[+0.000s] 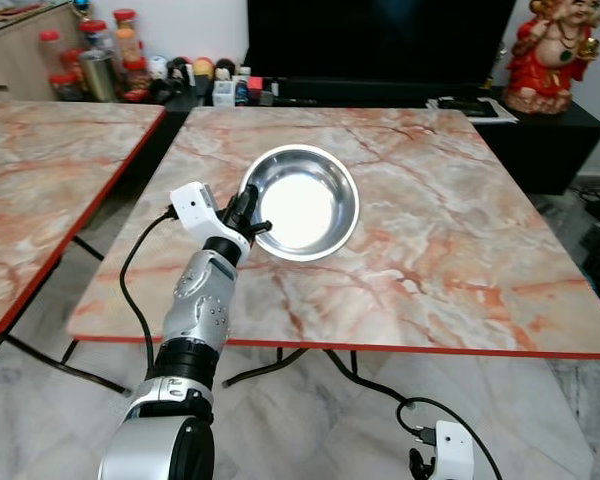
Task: Setting the table
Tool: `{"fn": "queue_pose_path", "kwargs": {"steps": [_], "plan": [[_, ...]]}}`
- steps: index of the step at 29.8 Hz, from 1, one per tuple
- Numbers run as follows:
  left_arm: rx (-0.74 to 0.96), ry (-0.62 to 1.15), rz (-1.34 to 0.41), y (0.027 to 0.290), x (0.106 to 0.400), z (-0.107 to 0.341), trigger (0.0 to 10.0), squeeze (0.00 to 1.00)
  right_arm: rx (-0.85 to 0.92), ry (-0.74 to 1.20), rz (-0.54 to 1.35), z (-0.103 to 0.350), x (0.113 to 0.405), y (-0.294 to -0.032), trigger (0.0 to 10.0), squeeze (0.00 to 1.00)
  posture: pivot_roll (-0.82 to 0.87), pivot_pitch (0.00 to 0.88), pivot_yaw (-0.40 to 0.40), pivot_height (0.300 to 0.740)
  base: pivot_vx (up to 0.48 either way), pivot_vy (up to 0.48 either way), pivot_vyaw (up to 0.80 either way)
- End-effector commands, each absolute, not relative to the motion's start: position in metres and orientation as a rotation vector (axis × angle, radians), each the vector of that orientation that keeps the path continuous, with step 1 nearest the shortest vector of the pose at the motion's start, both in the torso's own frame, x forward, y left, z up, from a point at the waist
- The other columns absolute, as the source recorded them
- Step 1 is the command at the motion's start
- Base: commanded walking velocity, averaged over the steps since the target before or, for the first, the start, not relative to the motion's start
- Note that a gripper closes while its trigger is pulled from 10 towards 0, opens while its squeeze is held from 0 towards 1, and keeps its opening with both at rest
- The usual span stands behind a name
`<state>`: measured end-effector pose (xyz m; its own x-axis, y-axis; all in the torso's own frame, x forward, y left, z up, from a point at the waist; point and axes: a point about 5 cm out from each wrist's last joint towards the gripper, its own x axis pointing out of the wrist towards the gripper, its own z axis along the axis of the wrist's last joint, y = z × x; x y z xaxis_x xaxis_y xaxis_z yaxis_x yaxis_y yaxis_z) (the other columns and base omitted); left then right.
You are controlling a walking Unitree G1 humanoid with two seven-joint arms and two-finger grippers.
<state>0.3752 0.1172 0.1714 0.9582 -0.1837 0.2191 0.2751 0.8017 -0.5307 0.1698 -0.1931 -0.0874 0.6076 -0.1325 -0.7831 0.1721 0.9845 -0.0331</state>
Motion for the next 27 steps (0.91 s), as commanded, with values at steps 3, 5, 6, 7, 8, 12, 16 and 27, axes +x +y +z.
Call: {"fn": "queue_pose_path", "kwargs": {"steps": [3, 5, 6, 7, 8, 12, 16, 27], "plan": [[-0.582, -0.173, -0.249, 0.117, 0.375, 0.175, 10.0, 0.0, 0.044, 0.898, -0.177, -0.087, 0.171, -0.194, 10.0, 0.0, -0.01, 0.0, -0.015, 0.736, 0.0, -0.346, 0.0], [-0.585, -0.174, -0.25, 0.117, 0.375, 0.175, 10.0, 0.0, 0.046, 0.899, -0.177, -0.087, 0.171, -0.193, 10.0, 0.0, -0.01, 0.0, -0.015, 0.736, 0.0, -0.137, 0.0], [-0.585, -0.174, -0.251, 0.117, 0.375, 0.175, 10.0, 0.0, 0.046, 0.899, -0.176, -0.087, 0.171, -0.193, 10.0, 0.0, -0.01, 0.0, -0.015, 0.736, 0.0, 0.0, 0.0], [-0.586, -0.174, -0.249, 0.117, 0.375, 0.175, 10.0, 0.0, 0.046, 0.9, -0.176, -0.087, 0.171, -0.193, 10.0, 0.0, -0.01, 0.0, -0.015, 0.736, 0.0, 0.0, 0.0], [-0.586, -0.174, -0.248, 0.118, 0.375, 0.175, 10.0, 0.0, 0.046, 0.9, -0.175, -0.087, 0.17, -0.193, 10.0, 0.0, -0.01, 0.0, -0.015, 0.736, 0.0, 0.0, 0.0], [-0.587, -0.17, -0.245, 0.12, 0.375, 0.173, 10.0, 0.0, 0.046, 0.902, -0.173, -0.087, 0.17, -0.193, 10.0, 0.0, -0.01, 0.0, -0.015, 0.736, 0.0, 0.0, 0.0], [-0.598, -0.145, -0.268, 0.118, 0.373, 0.168, 10.0, 0.0, 0.044, 0.903, -0.17, -0.088, 0.17, -0.192, 10.0, 0.0, -0.01, 0.0, -0.017, 0.736, 0.0, 0.0, 0.0], [-0.625, 0.052, -0.313, 0.104, 0.372, 0.136, 10.0, 0.0, 0.044, 0.907, -0.165, -0.088, 0.169, -0.191, 10.0, 0.0, -0.01, 0.0, -0.017, 0.736, 0.0, 0.0, 0.0]]}}
